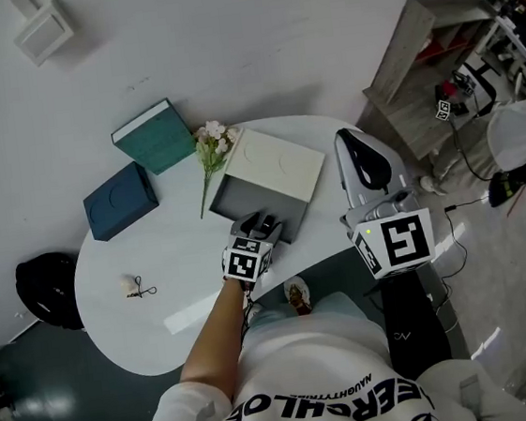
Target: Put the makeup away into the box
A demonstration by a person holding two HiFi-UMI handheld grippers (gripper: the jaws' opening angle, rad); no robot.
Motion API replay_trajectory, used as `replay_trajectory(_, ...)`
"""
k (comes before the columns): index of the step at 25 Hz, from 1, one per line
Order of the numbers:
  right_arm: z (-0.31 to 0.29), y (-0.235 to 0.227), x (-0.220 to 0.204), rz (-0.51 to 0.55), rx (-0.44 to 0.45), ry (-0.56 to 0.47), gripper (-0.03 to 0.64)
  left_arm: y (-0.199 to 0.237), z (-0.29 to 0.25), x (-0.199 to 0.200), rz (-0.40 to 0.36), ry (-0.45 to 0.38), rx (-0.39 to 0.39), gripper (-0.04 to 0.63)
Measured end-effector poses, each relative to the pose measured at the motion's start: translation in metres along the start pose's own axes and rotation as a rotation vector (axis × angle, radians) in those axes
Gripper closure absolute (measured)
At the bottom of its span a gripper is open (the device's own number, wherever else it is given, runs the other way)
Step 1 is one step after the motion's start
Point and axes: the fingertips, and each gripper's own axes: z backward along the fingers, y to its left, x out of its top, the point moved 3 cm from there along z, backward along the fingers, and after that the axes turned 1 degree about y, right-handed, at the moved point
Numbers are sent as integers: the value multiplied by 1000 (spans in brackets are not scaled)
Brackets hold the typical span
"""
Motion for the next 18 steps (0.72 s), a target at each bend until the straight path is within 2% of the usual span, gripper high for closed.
replay_trajectory(5, -3, 1, 2, -5, 8, -12, 588, 0, 7, 2, 8, 2, -6, 345)
replay_trajectory(7, -6, 4, 3, -7, 19, -18, 588, 0, 12, 8, 3, -24, -12, 327)
replay_trajectory(10, -11, 12, 7, -7, 41, -30, 588, 6, 30, 31, -13, -115, 18, 325)
replay_trajectory(13, -16, 22, 12, -8, 65, -44, 588, 11, 62, 70, -41, -226, 60, 325)
replay_trajectory(18, -27, 38, 20, -6, 111, -66, 588, 17, 131, 140, -137, -426, 165, 325)
